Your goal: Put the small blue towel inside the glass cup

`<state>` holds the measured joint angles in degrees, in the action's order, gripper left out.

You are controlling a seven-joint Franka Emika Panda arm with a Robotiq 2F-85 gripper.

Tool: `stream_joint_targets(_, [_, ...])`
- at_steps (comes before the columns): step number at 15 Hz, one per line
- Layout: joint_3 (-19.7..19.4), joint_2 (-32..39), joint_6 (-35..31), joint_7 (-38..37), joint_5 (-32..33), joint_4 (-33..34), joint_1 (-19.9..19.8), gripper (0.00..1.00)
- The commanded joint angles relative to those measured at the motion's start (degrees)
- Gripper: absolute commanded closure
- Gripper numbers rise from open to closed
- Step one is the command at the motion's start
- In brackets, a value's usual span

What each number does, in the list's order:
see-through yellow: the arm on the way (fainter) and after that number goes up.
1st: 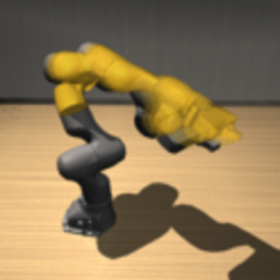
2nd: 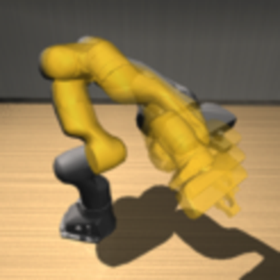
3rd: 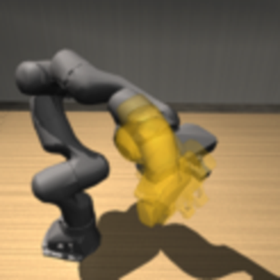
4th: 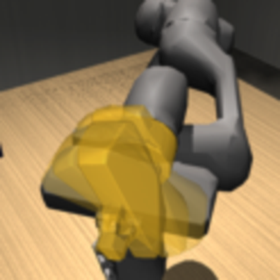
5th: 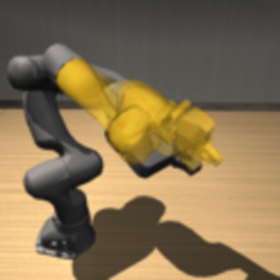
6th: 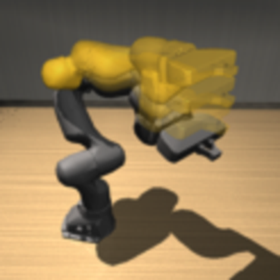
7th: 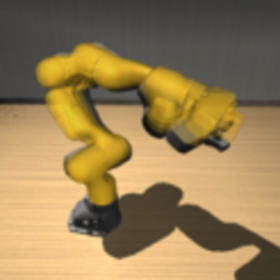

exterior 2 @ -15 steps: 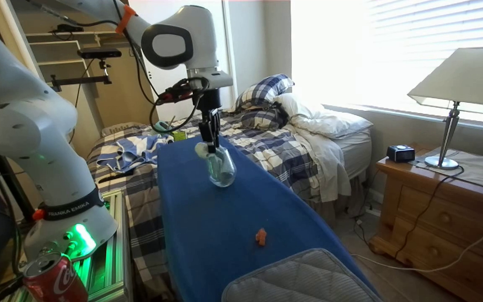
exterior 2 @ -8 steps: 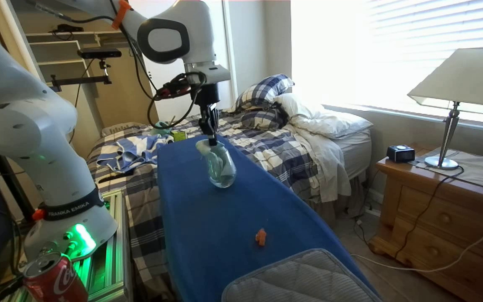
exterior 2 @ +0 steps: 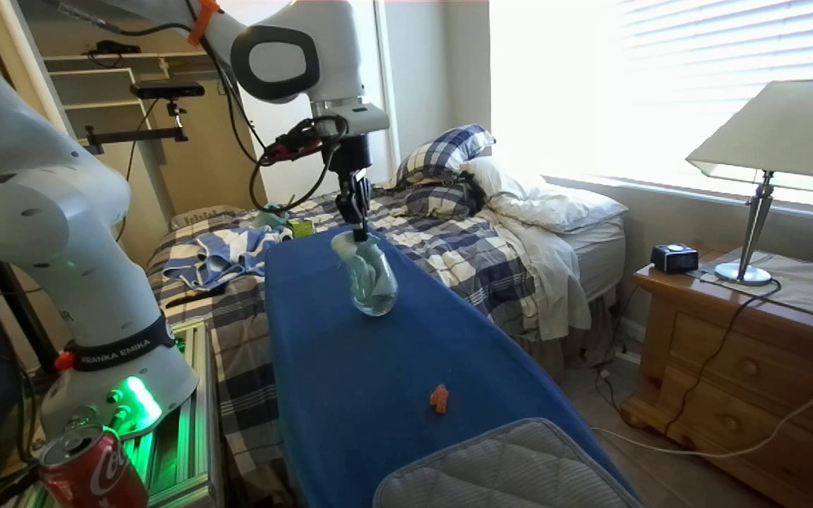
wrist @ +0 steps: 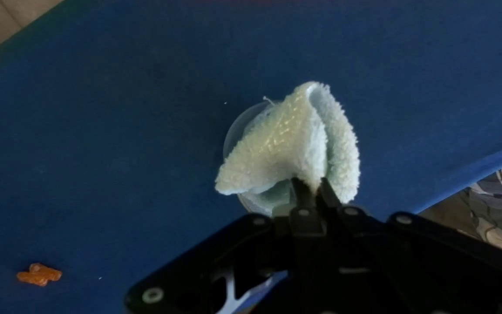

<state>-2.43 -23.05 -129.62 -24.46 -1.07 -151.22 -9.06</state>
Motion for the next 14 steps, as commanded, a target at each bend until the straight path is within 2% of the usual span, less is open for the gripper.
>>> stream_joint_targets(1, [0.02, -1.68, 2.15, 0.65, -0.74, 0.72, -0.56, 0.61])
stream_joint_targets(8, [0.27, -4.88, 5.72, 0.36, -1.32, 1.42, -0.33, 0.14])
stream_joint_targets(9, [0.39, -5.56, 6.9, 0.43, -1.39, 1.32, -0.19, 0.56])
stream_joint_targets(10, [0.58, -6.02, 8.07, 0.35, -1.26, 1.2, -0.14, 0.52])
stream_joint_targets(11, [0.73, -6.4, 9.05, 0.37, -1.3, 0.97, -0.05, 0.54])
stream_joint_targets(14, [1.09, -6.66, 11.58, 0.58, -1.19, 0.95, 0.06, 0.75])
